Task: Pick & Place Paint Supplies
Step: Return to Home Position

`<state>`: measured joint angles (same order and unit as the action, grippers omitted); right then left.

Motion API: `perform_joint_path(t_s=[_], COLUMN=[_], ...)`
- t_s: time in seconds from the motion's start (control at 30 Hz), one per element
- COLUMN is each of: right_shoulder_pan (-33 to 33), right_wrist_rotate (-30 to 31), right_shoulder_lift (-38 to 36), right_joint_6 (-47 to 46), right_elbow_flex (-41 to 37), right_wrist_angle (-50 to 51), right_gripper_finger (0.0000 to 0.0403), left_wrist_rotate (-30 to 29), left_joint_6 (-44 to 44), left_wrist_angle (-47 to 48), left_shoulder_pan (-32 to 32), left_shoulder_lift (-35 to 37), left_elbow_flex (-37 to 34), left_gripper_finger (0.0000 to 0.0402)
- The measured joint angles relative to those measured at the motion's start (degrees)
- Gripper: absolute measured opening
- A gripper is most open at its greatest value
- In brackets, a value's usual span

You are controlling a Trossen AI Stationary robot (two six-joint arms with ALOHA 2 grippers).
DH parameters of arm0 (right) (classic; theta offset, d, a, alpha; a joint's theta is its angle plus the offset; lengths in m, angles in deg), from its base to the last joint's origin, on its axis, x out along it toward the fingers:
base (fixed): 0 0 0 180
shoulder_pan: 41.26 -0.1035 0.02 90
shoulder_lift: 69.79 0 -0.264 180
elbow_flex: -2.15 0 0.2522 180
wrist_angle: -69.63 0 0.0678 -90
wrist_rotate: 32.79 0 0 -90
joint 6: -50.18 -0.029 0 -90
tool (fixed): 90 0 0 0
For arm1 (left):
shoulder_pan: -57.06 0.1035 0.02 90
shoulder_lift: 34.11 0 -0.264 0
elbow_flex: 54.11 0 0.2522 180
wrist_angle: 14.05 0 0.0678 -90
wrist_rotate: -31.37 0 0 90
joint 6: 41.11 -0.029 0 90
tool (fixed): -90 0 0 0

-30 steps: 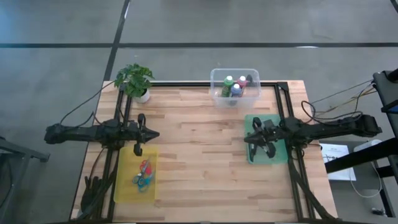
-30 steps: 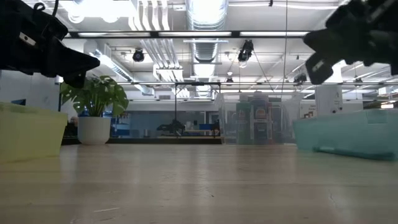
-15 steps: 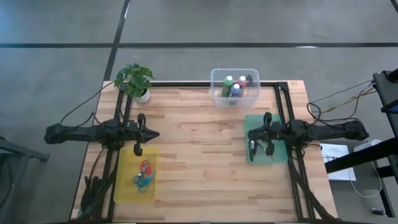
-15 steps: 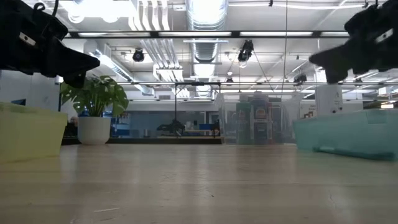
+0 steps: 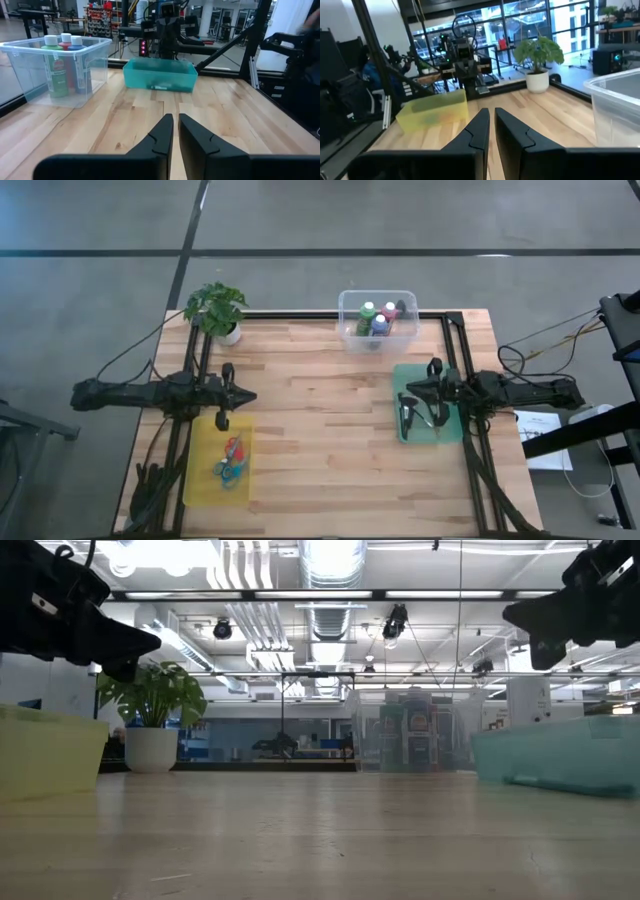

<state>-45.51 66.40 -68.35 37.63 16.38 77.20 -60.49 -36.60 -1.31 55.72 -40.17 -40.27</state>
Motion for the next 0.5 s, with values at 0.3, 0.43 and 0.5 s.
perform_joint_path(t_s=[0.3,0.43,0.5], right_shoulder_pan=[0.0,0.0,0.0], right_wrist_rotate=[-0.1,-0.1,-0.1], right_shoulder_lift=[0.2,0.2,0.2], right_joint_6=[0.7,0.7,0.7], right_elbow_flex=[0.0,0.0,0.0], right_wrist_angle=[-0.1,-0.1,0.0], right_gripper_finger=[0.0029,0.0029,0.0029], left_wrist_rotate=[0.0,0.0,0.0], left_joint_6=[0.0,0.0,0.0], left_wrist_angle=[0.0,0.0,0.0], left_shoulder_pan=[0.0,0.0,0.0], left_shoulder_lift=[-0.2,-0.2,-0.2], left_elbow_flex=[0.0,0.0,0.0], left_gripper_finger=[0.0040,0.0040,0.0040])
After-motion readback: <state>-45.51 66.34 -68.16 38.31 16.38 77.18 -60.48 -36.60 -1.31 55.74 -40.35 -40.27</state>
